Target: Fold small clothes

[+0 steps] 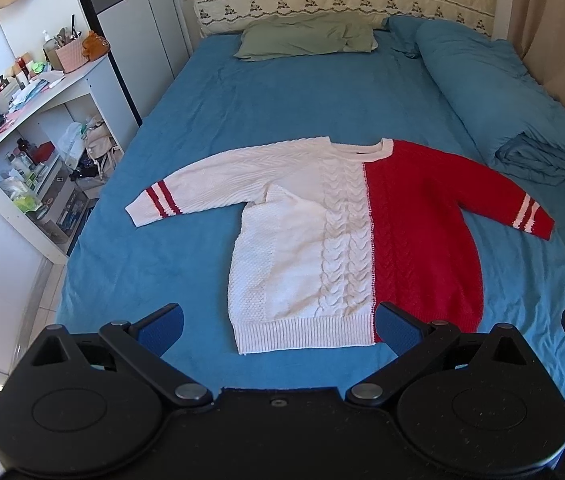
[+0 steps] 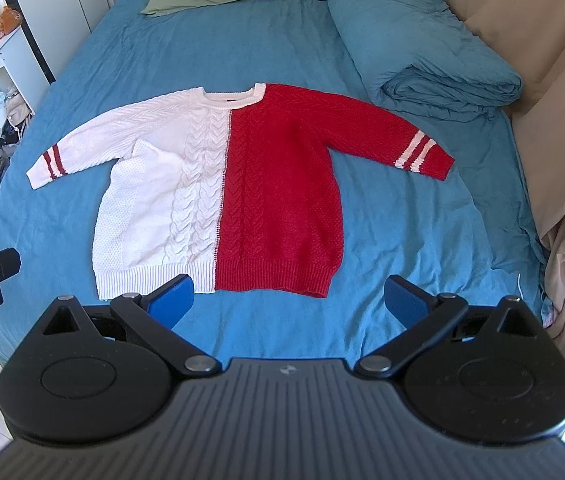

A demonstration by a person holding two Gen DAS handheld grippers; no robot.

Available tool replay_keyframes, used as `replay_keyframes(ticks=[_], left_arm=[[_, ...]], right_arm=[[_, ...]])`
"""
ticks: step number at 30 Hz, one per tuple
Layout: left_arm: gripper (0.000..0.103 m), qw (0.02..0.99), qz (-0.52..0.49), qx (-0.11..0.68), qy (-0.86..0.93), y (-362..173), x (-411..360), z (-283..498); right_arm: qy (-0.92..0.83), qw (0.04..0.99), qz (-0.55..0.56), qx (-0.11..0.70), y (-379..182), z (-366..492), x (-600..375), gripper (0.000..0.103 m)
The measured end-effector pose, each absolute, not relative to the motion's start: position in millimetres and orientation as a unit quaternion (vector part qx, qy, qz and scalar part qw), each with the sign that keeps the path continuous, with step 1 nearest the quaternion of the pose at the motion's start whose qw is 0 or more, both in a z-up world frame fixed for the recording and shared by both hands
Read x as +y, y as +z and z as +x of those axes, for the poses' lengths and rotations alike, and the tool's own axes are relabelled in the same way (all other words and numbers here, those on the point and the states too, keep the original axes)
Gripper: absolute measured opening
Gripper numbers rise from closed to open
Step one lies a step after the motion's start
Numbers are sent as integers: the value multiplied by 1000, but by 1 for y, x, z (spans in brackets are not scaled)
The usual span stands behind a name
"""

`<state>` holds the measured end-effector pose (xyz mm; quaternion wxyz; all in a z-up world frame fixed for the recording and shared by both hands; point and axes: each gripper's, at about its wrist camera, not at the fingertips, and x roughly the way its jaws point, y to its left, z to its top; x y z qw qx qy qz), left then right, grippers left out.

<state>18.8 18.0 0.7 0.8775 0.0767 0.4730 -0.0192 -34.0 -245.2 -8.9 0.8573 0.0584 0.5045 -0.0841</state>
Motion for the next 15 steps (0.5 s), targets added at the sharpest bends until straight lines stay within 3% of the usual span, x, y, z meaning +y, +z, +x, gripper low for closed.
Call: replay_keyframes(ticks=[15], left_arm=[[103, 882, 91, 457, -74, 2, -15, 69]], right_arm=[[-107, 866, 106, 477, -1, -16, -283, 103]])
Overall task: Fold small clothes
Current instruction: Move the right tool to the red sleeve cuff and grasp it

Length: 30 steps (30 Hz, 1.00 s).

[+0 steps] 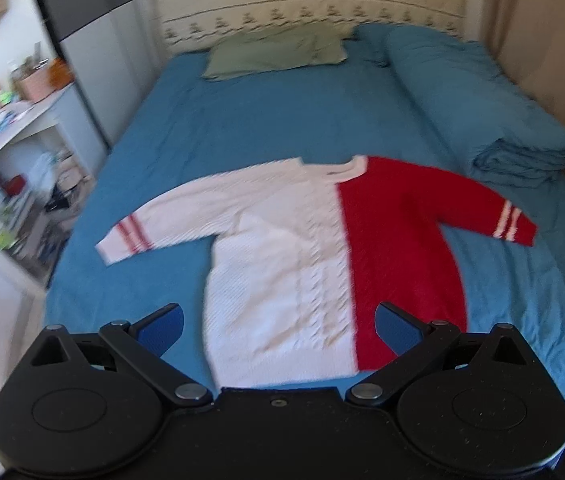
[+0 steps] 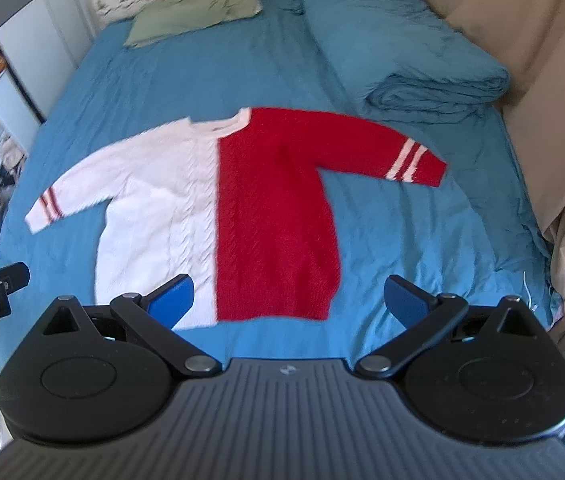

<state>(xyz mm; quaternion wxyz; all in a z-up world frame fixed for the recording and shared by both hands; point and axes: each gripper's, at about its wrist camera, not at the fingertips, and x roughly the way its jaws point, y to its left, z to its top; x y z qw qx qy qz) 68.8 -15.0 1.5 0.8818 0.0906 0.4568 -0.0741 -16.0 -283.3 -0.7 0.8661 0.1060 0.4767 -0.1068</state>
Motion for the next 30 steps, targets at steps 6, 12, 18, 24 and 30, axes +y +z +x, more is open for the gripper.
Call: replay_keyframes(ticks=[6, 12, 18, 24, 30], left_arm=[[103, 881, 80, 457, -95, -15, -72, 126], [103, 878, 70, 468, -80, -59, -137, 192], [103, 866, 63, 493, -62, -138, -199, 264], [103, 857, 74, 505, -70, -229, -258, 328], [103, 848, 79, 516, -88, -300, -295, 378]], right_arm=[[-144, 862, 143, 464, -20, 18, -357, 103], [-171, 852, 166, 466, -79, 74, -447, 103], [-180, 839, 195, 475, -170, 141, -531, 103], [-205, 828, 228, 471, -275, 201, -593, 103], [-251, 804, 280, 461, -365, 236, -627, 103]])
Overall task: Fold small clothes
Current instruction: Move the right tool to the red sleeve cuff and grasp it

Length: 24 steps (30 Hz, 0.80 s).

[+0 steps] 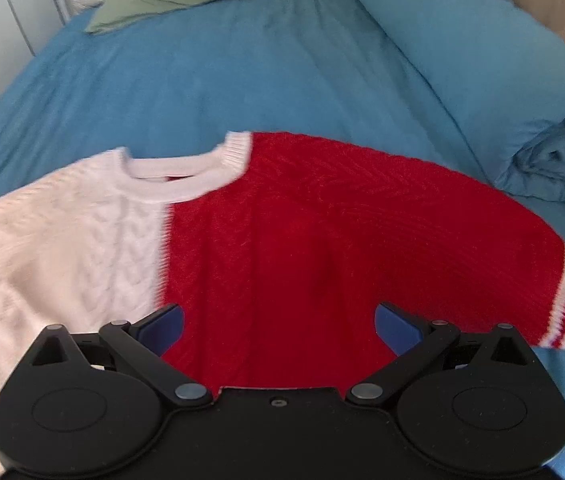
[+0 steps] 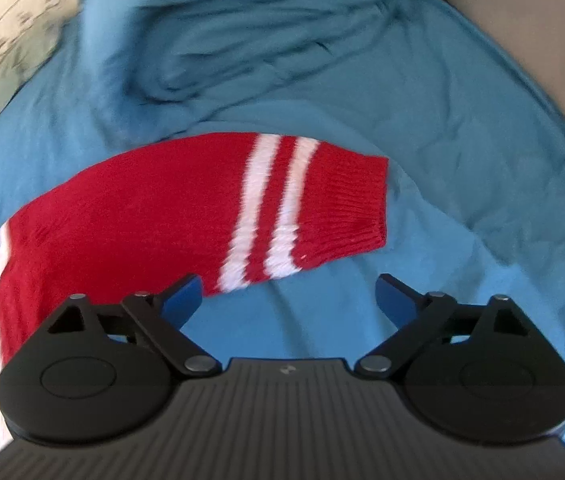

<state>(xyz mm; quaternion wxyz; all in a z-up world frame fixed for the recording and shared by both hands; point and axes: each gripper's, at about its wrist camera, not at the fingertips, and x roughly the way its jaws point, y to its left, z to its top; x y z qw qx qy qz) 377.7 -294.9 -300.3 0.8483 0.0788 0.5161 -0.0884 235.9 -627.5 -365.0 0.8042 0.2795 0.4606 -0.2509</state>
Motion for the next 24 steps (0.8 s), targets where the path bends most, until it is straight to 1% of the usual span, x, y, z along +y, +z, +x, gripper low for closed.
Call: replay_keyframes(ticks=[3, 6, 7, 12, 14, 16, 17, 20, 22, 24], left_arm=[[103, 845, 76, 520, -95, -328, -305, 402], [103, 846, 79, 517, -97, -350, -314, 419], [103, 847, 80, 518, -96, -357, -316, 426], [103, 848, 68, 516, -95, -384, -321, 450], [103, 848, 57, 518, -93, -393, -321, 460], [103, 843, 43, 528, -92, -400, -320, 467], [103, 840, 41, 533, -93, -403, -320, 470], [103, 830, 64, 544, -101, -408, -327, 479], [103, 821, 74, 556, -106, -406, -330, 486], [103, 816, 62, 564, -111, -399, -325, 491]], right_arm=[[-271, 790, 310, 454, -395, 240, -638, 98], [-291, 778, 336, 444, -419, 243, -647, 97], [-296, 776, 344, 439, -425, 244, -649, 95], [-315, 765, 384, 409, -444, 247, -659, 94], [-322, 768, 389, 395, -446, 249, -659, 90], [-327, 773, 381, 387, -444, 253, -658, 74], [-329, 777, 374, 385, -443, 256, -656, 69], [-320, 793, 351, 382, -436, 264, -649, 29], [-324, 802, 333, 376, -427, 269, -643, 27], [-322, 813, 316, 367, -414, 274, -635, 27]])
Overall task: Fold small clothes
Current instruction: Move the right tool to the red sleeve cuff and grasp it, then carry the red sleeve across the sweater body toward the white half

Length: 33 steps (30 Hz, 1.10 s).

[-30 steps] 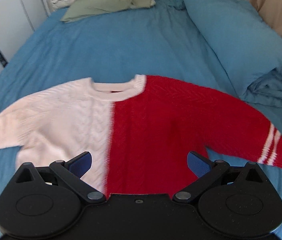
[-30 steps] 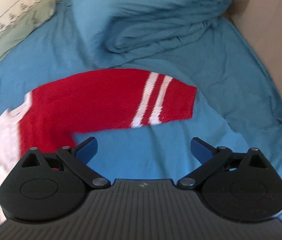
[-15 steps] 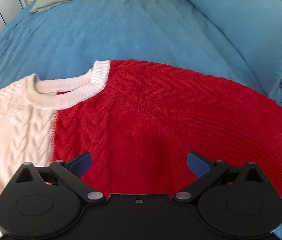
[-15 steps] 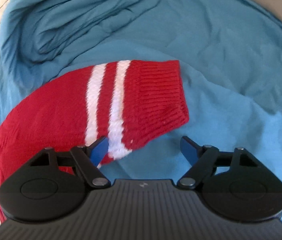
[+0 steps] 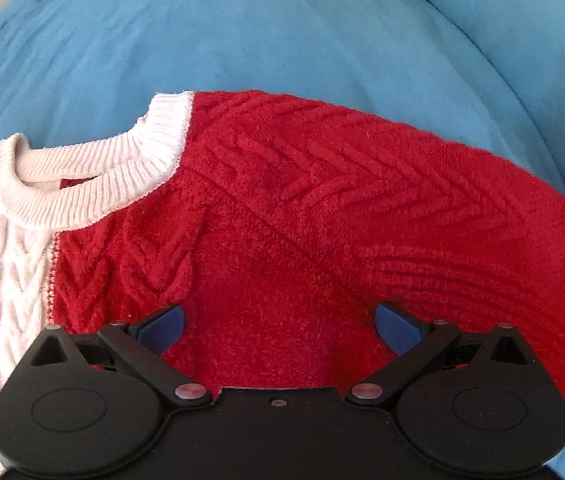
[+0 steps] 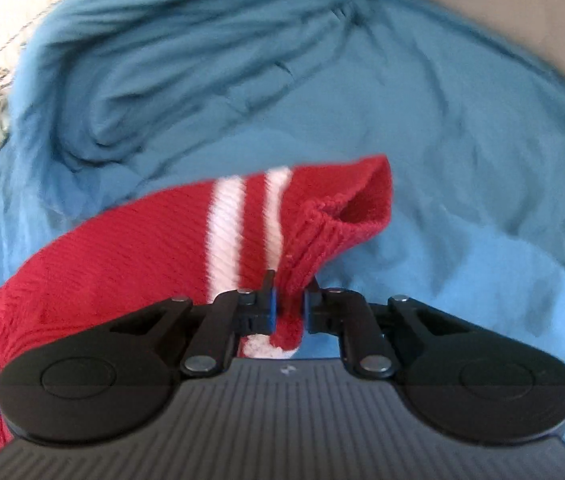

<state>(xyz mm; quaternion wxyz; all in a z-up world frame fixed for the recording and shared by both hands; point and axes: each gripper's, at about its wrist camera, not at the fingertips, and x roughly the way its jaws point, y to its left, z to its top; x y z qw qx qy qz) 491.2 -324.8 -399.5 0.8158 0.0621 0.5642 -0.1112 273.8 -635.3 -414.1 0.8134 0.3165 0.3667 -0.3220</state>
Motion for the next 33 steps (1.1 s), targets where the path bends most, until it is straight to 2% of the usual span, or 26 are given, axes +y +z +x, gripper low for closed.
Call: replay_keyframes(ticks=[7, 15, 19, 24, 33], left_arm=[[103, 836, 45, 538, -101, -348, -258, 482], [103, 856, 28, 512, -61, -299, -131, 478], [103, 861, 25, 507, -21, -294, -68, 476], [103, 854, 16, 520, 4, -307, -15, 468], [103, 847, -2, 530, 28, -334, 30, 455]], right_arm=[[-257, 876, 283, 294, -329, 299, -578, 26], [-77, 942, 215, 247, -250, 357, -424, 24], [12, 946, 193, 262, -257, 386, -336, 24], [111, 938, 147, 293, -298, 409, -239, 24], [176, 910, 96, 363, -373, 414, -169, 25]])
